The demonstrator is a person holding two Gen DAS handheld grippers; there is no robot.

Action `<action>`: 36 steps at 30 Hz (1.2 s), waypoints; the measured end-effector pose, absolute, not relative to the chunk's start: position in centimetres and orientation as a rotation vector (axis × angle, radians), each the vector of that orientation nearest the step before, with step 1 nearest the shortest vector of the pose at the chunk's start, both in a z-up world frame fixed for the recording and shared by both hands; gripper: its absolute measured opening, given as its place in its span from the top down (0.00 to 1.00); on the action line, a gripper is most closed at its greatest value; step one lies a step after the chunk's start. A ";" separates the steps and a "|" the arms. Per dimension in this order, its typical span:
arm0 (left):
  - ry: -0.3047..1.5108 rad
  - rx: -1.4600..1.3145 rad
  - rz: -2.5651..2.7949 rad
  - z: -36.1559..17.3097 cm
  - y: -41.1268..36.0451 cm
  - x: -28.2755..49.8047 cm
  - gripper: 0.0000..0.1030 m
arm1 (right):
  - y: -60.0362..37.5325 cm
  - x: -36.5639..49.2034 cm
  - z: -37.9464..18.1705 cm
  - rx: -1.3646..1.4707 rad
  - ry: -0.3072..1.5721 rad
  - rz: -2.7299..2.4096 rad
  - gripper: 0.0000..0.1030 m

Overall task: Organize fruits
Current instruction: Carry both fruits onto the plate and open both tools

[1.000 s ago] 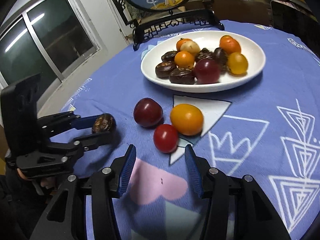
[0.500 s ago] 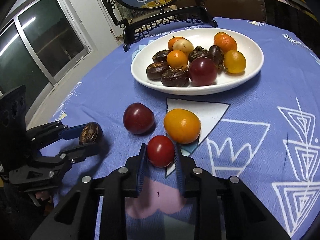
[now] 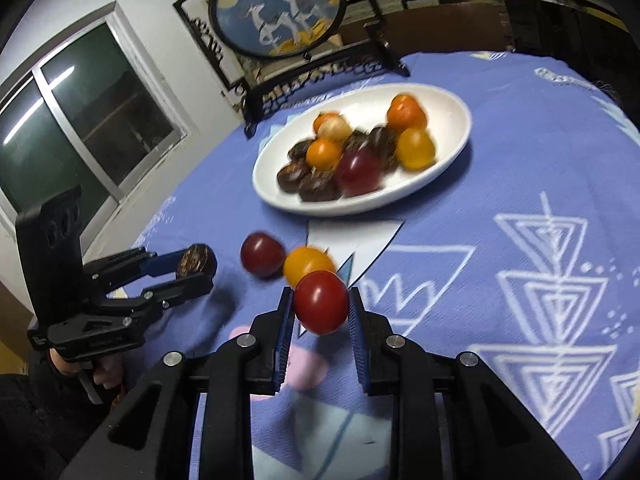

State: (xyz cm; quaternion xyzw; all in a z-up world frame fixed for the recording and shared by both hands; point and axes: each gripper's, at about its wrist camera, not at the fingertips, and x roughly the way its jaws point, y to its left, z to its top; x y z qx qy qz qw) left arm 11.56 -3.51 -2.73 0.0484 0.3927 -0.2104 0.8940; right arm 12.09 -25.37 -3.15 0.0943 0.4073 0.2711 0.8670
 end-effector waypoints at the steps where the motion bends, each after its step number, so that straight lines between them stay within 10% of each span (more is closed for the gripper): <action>1: 0.812 0.102 -0.436 -2.7 -3.6 11.7 0.59 | -25.7 12.3 -2.8 0.199 0.842 0.564 0.74; 29: 0.779 0.113 -0.366 -1.1 -7.7 27.4 0.58 | -23.5 29.5 0.1 0.242 0.826 0.543 0.72; 36: 0.733 0.079 -0.349 0.1 -6.2 26.0 0.36 | -24.0 27.9 0.5 0.249 0.796 0.547 0.66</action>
